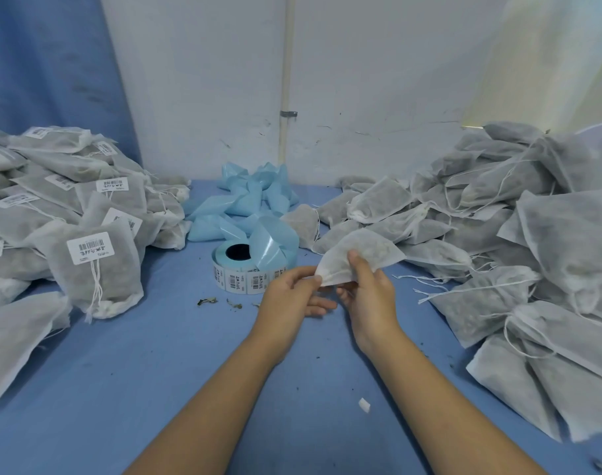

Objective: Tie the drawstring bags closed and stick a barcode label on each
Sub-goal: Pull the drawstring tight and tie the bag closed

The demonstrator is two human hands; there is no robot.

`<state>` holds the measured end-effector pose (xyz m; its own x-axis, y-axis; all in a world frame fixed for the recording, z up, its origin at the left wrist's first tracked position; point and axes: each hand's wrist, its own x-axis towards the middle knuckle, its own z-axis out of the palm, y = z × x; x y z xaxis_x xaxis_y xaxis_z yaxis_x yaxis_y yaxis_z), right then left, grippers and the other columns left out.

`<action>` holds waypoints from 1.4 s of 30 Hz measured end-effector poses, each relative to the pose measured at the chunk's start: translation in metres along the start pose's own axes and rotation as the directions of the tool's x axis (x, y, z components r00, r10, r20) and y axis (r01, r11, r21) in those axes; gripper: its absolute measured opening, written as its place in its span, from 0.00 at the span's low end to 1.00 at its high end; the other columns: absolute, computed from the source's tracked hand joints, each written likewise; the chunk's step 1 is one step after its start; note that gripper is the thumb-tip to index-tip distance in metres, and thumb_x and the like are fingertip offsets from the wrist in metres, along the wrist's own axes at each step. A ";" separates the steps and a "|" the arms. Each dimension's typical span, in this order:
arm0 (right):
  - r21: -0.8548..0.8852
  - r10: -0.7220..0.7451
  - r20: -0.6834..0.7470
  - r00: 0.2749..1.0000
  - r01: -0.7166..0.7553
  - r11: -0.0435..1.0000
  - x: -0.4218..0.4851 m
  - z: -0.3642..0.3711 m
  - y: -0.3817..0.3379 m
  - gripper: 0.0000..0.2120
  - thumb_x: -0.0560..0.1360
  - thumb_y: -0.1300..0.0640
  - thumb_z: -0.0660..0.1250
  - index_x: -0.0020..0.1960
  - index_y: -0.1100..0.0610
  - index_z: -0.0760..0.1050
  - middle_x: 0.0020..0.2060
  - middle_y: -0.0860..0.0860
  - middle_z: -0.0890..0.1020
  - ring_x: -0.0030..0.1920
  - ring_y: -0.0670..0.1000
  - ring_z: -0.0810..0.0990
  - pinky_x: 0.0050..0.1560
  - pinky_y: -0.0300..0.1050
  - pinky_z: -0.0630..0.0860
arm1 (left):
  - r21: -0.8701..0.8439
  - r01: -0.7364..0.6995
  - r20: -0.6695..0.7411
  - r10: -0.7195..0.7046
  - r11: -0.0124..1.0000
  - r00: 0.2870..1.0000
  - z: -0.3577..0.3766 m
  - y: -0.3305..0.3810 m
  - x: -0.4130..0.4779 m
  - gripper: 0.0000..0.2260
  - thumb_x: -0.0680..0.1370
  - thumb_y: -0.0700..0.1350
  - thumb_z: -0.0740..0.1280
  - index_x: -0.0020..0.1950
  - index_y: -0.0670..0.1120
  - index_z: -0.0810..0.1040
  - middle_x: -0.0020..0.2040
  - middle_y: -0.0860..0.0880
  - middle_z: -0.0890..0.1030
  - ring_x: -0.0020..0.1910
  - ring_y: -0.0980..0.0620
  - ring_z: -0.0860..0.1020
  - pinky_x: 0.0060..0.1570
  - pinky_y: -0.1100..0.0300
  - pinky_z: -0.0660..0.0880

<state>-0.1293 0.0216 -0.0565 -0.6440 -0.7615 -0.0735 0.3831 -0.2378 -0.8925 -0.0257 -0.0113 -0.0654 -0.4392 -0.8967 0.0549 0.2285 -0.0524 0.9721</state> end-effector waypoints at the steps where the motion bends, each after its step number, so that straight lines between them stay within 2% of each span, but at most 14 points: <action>1: 0.025 0.008 0.005 1.000 -0.008 1.000 0.000 0.000 0.000 0.05 0.77 0.56 0.66 0.45 0.57 0.75 0.38 0.51 0.81 0.34 0.46 0.78 0.29 0.35 0.74 | 0.016 0.004 -0.010 -0.004 1.000 1.000 0.000 -0.001 0.001 0.06 0.79 0.37 0.62 0.50 0.45 0.77 0.36 0.48 0.83 0.33 0.51 0.81 0.34 0.64 0.78; 4: 0.110 0.057 0.054 0.997 -0.062 0.992 0.001 -0.001 -0.002 0.07 0.78 0.54 0.66 0.45 0.58 0.77 0.36 0.50 0.82 0.33 0.45 0.79 0.33 0.36 0.76 | 0.128 -0.020 -0.045 0.026 0.992 0.999 0.001 -0.005 0.002 0.03 0.79 0.40 0.65 0.47 0.42 0.77 0.33 0.47 0.81 0.30 0.54 0.80 0.32 0.66 0.76; 7: 0.195 0.081 0.167 0.983 -0.113 0.974 0.002 -0.002 -0.001 0.06 0.77 0.62 0.63 0.43 0.60 0.76 0.35 0.52 0.81 0.36 0.48 0.79 0.38 0.38 0.77 | 0.212 -0.055 -0.030 0.063 0.976 0.998 0.000 -0.007 0.002 0.08 0.79 0.42 0.65 0.41 0.41 0.78 0.28 0.48 0.78 0.24 0.56 0.74 0.26 0.67 0.70; 10: 0.074 0.074 0.171 0.982 -0.087 0.993 0.004 -0.003 0.003 0.06 0.78 0.65 0.62 0.43 0.62 0.74 0.36 0.54 0.79 0.38 0.50 0.77 0.39 0.38 0.77 | 0.208 -0.085 -0.027 0.093 0.974 0.995 -0.001 -0.006 0.001 0.08 0.79 0.41 0.64 0.42 0.42 0.78 0.27 0.49 0.76 0.23 0.57 0.71 0.25 0.68 0.67; 12: -0.022 0.076 0.103 0.992 -0.075 0.997 0.005 -0.002 0.005 0.04 0.79 0.62 0.64 0.46 0.62 0.74 0.39 0.55 0.78 0.37 0.50 0.78 0.38 0.37 0.77 | 0.166 -0.089 -0.044 0.097 0.982 0.994 -0.002 -0.005 0.001 0.06 0.80 0.39 0.63 0.47 0.40 0.78 0.27 0.48 0.75 0.22 0.57 0.71 0.25 0.68 0.67; 14: -0.104 0.039 0.064 0.997 -0.032 0.994 0.005 0.000 0.007 0.07 0.78 0.58 0.65 0.44 0.62 0.74 0.37 0.55 0.77 0.35 0.49 0.76 0.35 0.36 0.77 | 0.121 -0.092 -0.050 0.099 0.988 0.994 -0.001 -0.004 0.001 0.07 0.80 0.37 0.60 0.52 0.41 0.77 0.27 0.48 0.74 0.22 0.56 0.71 0.24 0.66 0.67; 18: -0.253 0.013 0.185 0.983 0.035 0.967 0.000 0.002 0.009 0.08 0.77 0.60 0.66 0.42 0.62 0.79 0.38 0.59 0.79 0.41 0.54 0.76 0.46 0.44 0.75 | 0.096 -0.100 -0.044 0.104 0.990 0.994 -0.001 -0.003 0.001 0.11 0.80 0.34 0.57 0.55 0.43 0.76 0.28 0.46 0.73 0.22 0.54 0.71 0.24 0.64 0.67; 20: -0.273 0.014 0.228 0.974 0.050 0.961 -0.004 0.002 0.008 0.06 0.74 0.62 0.67 0.41 0.63 0.79 0.36 0.61 0.77 0.39 0.56 0.74 0.47 0.49 0.72 | 0.104 -0.103 -0.044 0.108 0.989 0.993 -0.001 -0.003 0.001 0.11 0.79 0.33 0.57 0.54 0.45 0.76 0.28 0.46 0.72 0.23 0.54 0.71 0.25 0.64 0.67; 25: -0.298 -0.039 0.276 0.960 0.124 0.947 -0.010 0.003 0.009 0.05 0.74 0.65 0.67 0.39 0.62 0.78 0.23 0.56 0.74 0.22 0.52 0.73 0.27 0.38 0.72 | 0.194 -0.121 -0.021 0.127 0.974 0.992 0.000 -0.007 0.001 0.15 0.79 0.34 0.58 0.51 0.55 0.73 0.25 0.50 0.74 0.23 0.53 0.72 0.26 0.64 0.69; 29: -0.376 -0.134 0.197 0.971 0.201 0.905 -0.007 0.001 0.013 0.04 0.73 0.64 0.69 0.40 0.58 0.81 0.28 0.50 0.80 0.30 0.46 0.77 0.36 0.36 0.74 | 0.298 -0.135 -0.007 0.144 0.945 0.990 0.003 -0.011 0.000 0.15 0.78 0.36 0.59 0.50 0.58 0.72 0.24 0.52 0.72 0.24 0.53 0.70 0.27 0.62 0.69; 32: -0.338 -0.140 0.185 0.973 0.197 0.920 -0.007 0.001 0.012 0.07 0.72 0.65 0.68 0.37 0.58 0.81 0.30 0.49 0.82 0.32 0.44 0.78 0.34 0.31 0.73 | 0.357 -0.136 -0.014 0.151 0.924 0.989 0.003 -0.012 0.001 0.13 0.77 0.39 0.62 0.52 0.58 0.72 0.25 0.55 0.71 0.27 0.57 0.69 0.31 0.64 0.66; 35: -0.202 -0.061 0.132 0.989 0.087 0.976 -0.006 0.003 0.010 0.09 0.72 0.67 0.67 0.34 0.59 0.80 0.30 0.51 0.81 0.32 0.46 0.77 0.33 0.35 0.74 | 0.389 -0.113 0.011 0.118 0.914 0.993 0.002 -0.010 0.003 0.14 0.77 0.38 0.62 0.56 0.56 0.73 0.27 0.55 0.72 0.27 0.58 0.69 0.32 0.66 0.66; 39: -0.043 0.053 0.072 0.996 -0.050 0.998 -0.004 0.003 0.005 0.05 0.72 0.68 0.66 0.39 0.64 0.79 0.31 0.54 0.81 0.31 0.47 0.78 0.35 0.37 0.75 | 0.359 -0.065 0.060 0.046 0.931 0.997 0.002 -0.006 0.007 0.15 0.77 0.37 0.61 0.59 0.51 0.74 0.22 0.56 0.70 0.23 0.60 0.67 0.29 0.65 0.64; 42: 0.018 0.092 0.066 0.994 -0.093 0.995 -0.003 0.003 0.004 0.05 0.73 0.68 0.66 0.41 0.64 0.79 0.33 0.55 0.82 0.34 0.48 0.80 0.37 0.36 0.77 | 0.357 -0.057 0.059 0.039 0.932 0.997 0.002 -0.008 0.006 0.14 0.78 0.37 0.61 0.61 0.50 0.74 0.22 0.56 0.70 0.23 0.59 0.67 0.30 0.62 0.63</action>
<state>-0.1242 0.0208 -0.0581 -0.5610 -0.8181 -0.1260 0.4537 -0.1767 -0.8735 -0.0325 -0.0156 -0.0723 -0.4808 -0.8704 0.1058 -0.0719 0.1594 0.9846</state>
